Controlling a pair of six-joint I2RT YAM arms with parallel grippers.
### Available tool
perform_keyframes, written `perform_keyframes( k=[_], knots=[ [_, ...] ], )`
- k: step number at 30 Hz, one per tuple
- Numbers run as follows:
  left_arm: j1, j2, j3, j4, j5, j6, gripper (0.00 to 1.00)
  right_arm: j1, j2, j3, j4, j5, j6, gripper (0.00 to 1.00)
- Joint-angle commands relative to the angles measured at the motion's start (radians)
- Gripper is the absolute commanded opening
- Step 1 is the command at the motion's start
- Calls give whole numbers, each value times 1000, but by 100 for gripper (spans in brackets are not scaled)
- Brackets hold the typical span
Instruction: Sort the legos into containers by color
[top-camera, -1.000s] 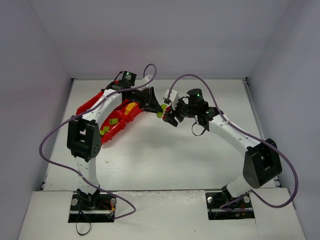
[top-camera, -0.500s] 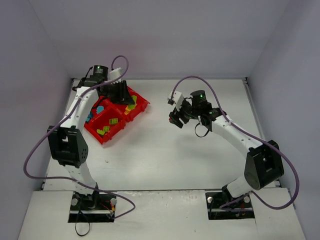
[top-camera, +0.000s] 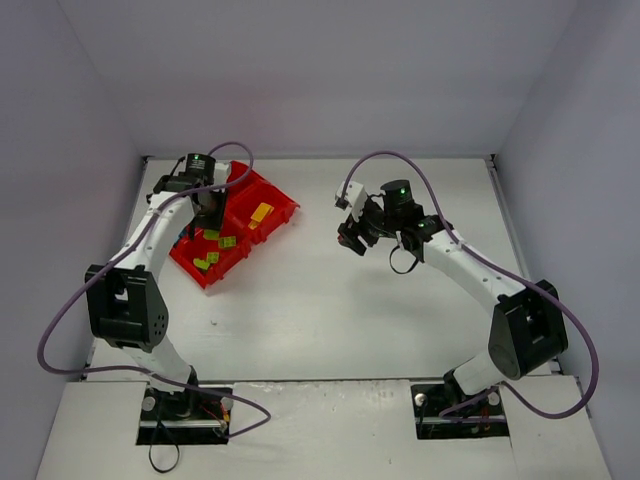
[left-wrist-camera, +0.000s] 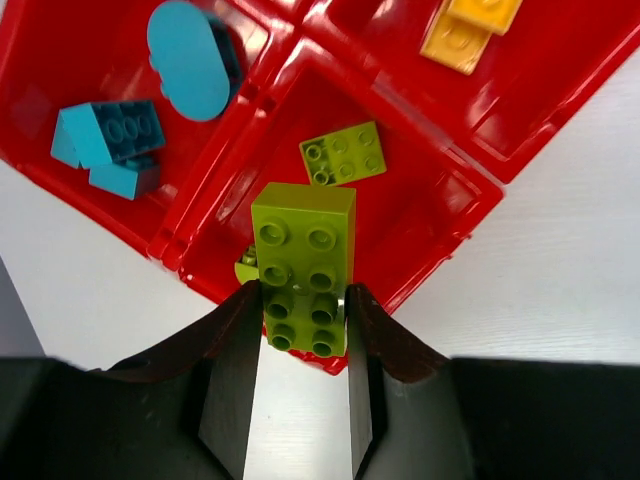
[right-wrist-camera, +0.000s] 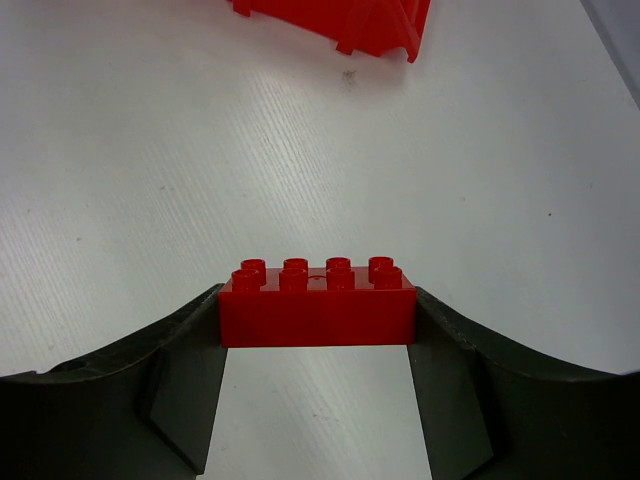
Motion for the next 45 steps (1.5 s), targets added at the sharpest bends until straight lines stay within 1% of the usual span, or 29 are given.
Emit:
perform_keyframes(
  k=[1, 3, 4, 5, 8, 11, 14, 15, 18, 19, 21, 22, 23, 24, 25, 26, 27, 28, 32, 34, 37, 40, 45],
  knots=[
    [2, -25, -16, 49, -78, 28, 12, 3, -11, 55, 35, -1, -3, 4],
    [2, -16, -26, 55, -69, 21, 18, 3, -10, 57, 35, 1, -3, 4],
    [2, -4, -29, 55, -64, 18, 24, 3, -10, 58, 35, 1, -3, 5],
    [2, -1, -29, 53, -58, 12, 38, 3, -10, 60, 35, -1, -3, 5],
    [2, 15, -26, 47, -53, -1, 55, 3, -6, 64, 35, -7, -3, 6],
    [2, 21, -1, 35, -38, -16, 61, 3, -6, 76, 35, -11, -5, 6],
    [-1, 24, 56, 6, 49, -48, 63, 3, 1, 87, 35, -21, -6, 6],
    [-6, 24, 74, 1, 128, -62, 63, 3, 3, 90, 35, -24, -8, 6],
    [-18, 4, 117, 32, 290, -152, 65, 5, 3, 103, 41, -34, -8, 7],
    [-26, -10, 120, 56, 415, -216, 65, 5, 1, 104, 42, -44, -8, 7],
    [-37, -28, 105, 162, 543, -296, 66, 6, -2, 113, 49, -56, -5, 7],
    [-41, -31, 79, 259, 663, -385, 67, 8, -2, 115, 50, -60, -5, 8],
    [-46, -33, 59, 323, 721, -439, 67, 9, -3, 121, 52, -65, -5, 8],
    [-50, -34, 39, 384, 777, -543, 67, 9, -5, 122, 53, -67, -5, 8],
    [-66, -31, -1, 506, 857, -592, 67, 12, -5, 126, 55, -74, -5, 8],
    [-75, -28, -16, 563, 887, -637, 67, 14, -5, 129, 55, -79, -5, 8],
    [-90, -19, -22, 603, 910, -683, 67, 14, -5, 132, 55, -79, -3, 9],
    [-121, -11, -22, 634, 931, -689, 67, 15, -5, 133, 55, -83, -5, 9],
    [-187, 15, -12, 693, 966, -703, 67, 21, -6, 136, 55, -91, -3, 9],
    [-207, 22, -16, 737, 973, -714, 68, 23, -6, 136, 55, -93, -2, 9],
    [-236, 33, -12, 762, 980, -717, 68, 26, -10, 133, 55, -93, -2, 10],
    [-259, 53, 11, 708, 968, -680, 68, 28, -10, 132, 55, -94, 1, 10],
    [-294, 95, 54, 580, 899, -585, 68, 32, -8, 133, 56, -99, 3, 11]
  ],
)
